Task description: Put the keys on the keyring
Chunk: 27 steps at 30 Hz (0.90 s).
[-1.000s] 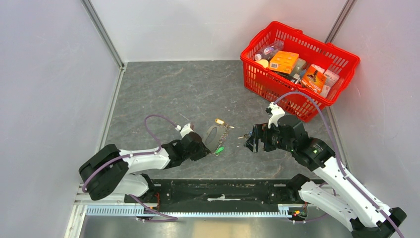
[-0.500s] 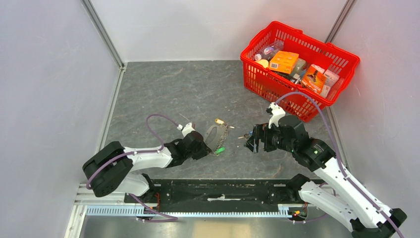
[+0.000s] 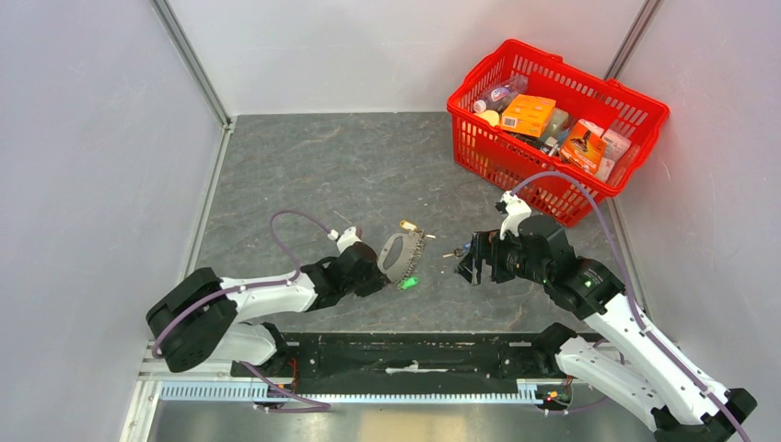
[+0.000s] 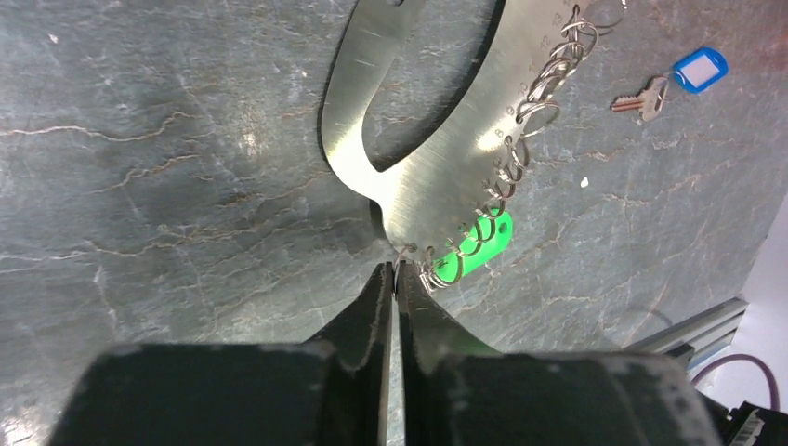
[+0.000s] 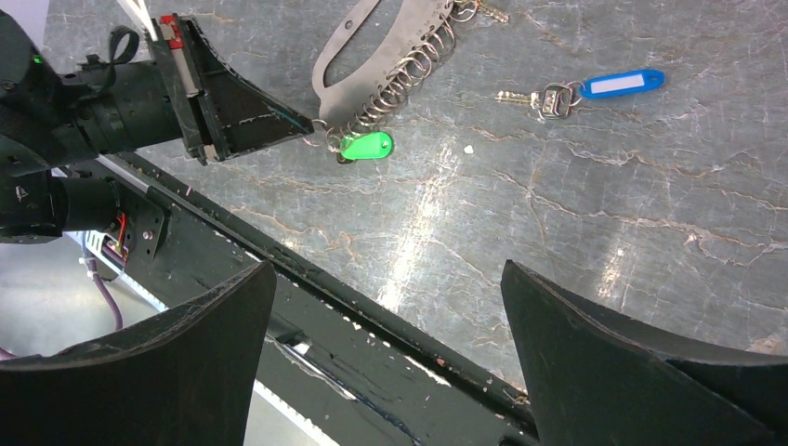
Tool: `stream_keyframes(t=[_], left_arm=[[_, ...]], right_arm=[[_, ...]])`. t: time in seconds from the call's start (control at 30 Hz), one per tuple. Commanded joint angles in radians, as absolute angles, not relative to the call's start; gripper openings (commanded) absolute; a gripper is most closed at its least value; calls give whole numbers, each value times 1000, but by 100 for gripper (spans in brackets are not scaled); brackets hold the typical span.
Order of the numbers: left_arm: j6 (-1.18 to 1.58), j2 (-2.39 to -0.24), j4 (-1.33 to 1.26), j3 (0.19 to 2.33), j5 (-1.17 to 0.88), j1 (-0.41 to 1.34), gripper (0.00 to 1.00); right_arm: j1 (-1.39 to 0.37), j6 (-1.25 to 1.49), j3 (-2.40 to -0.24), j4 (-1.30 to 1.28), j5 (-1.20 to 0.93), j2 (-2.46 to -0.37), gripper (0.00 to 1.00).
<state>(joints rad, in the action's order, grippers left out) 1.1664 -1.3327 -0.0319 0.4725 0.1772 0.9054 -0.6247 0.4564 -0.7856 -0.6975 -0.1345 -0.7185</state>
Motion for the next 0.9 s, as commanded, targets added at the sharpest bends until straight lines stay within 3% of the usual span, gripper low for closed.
stream_keyframes(t=[0.0, 0.4, 0.6, 0.87], left_arm=[[1091, -1251, 41, 521, 184, 908, 2], [900, -1274, 127, 591, 45, 861, 2], [801, -1301, 252, 664, 81, 819, 2], [686, -1260, 409, 879, 62, 754, 2]], right_arm=[[-630, 460, -784, -687, -138, -705, 99], [-629, 465, -782, -689, -153, -721, 99], [-630, 463, -779, -696, -144, -714, 99], [-630, 461, -781, -686, -140, -723, 99]])
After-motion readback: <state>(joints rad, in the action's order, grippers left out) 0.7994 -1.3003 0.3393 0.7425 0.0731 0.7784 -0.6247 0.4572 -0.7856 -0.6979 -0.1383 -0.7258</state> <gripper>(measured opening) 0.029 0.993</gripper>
